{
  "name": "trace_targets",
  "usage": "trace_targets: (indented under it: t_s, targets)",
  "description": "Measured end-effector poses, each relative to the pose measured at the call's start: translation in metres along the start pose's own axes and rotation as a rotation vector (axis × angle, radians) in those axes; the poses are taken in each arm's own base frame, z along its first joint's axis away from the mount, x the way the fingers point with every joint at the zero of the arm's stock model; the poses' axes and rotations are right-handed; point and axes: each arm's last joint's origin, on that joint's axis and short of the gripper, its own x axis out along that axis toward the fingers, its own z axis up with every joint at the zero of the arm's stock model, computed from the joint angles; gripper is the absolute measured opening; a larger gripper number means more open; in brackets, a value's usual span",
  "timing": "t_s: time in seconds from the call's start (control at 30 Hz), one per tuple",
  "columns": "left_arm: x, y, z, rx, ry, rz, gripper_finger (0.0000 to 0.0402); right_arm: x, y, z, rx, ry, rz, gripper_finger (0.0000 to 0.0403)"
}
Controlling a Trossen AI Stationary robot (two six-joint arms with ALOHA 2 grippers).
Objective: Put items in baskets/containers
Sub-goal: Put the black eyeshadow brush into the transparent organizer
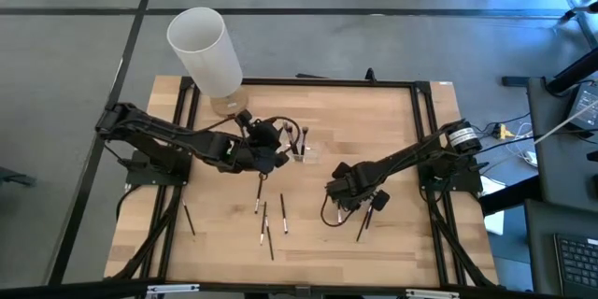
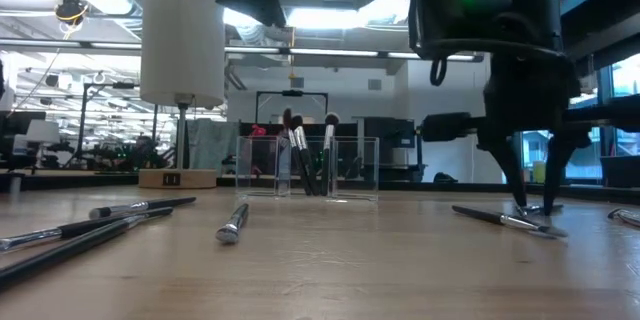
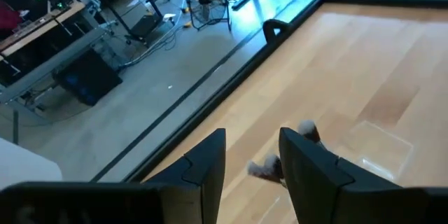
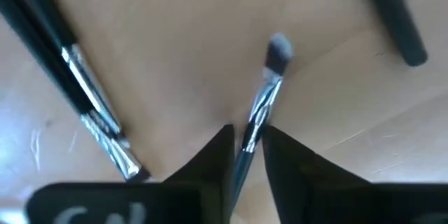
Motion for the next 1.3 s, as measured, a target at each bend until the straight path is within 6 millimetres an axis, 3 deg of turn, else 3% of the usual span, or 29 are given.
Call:
trace_targets:
  t_s: [0.23,0.4,0.53,0.73,0.93,1.07,1.17,1.3]
  targets:
    - [-0.010,0.005,0.005,0.065,-0.028,-0.021,0.0129,0.004,-0.002,0.002,0.141,-0.005,0.006,0.0019]
    - [-0.023,0.024,0.016,-0.029,-0.068,-0.022,0.0129,0.001,-0.005,-0.001,0.310,-0.012,-0.007,0.0027]
    - [-0.033,0.029,0.011,-0.051,-0.074,-0.045,0.0129,-0.007,-0.009,-0.006,0.413,-0.057,-0.031,0.0033]
    - [-0.040,0.034,-0.002,-0.022,-0.055,0.037,0.0129,-0.058,-0.033,-0.024,0.602,-0.377,-0.190,0.0024]
    - [-0.041,0.036,-0.006,-0.022,-0.059,0.084,0.0129,-0.123,-0.062,-0.070,0.843,-0.768,-0.426,0.0032]
    - [-0.040,0.037,-0.006,0.003,-0.056,0.090,0.0129,-0.146,-0.075,-0.095,0.954,-1.045,-0.600,0.0033]
    - [-0.040,0.037,-0.006,0.028,-0.055,0.093,0.0129,-0.136,-0.080,-0.102,1.048,-1.184,-0.640,0.0034]
    - [-0.040,0.037,-0.006,0.053,-0.054,0.094,0.0129,-0.097,-0.077,-0.101,1.188,-1.288,-0.683,0.0034]
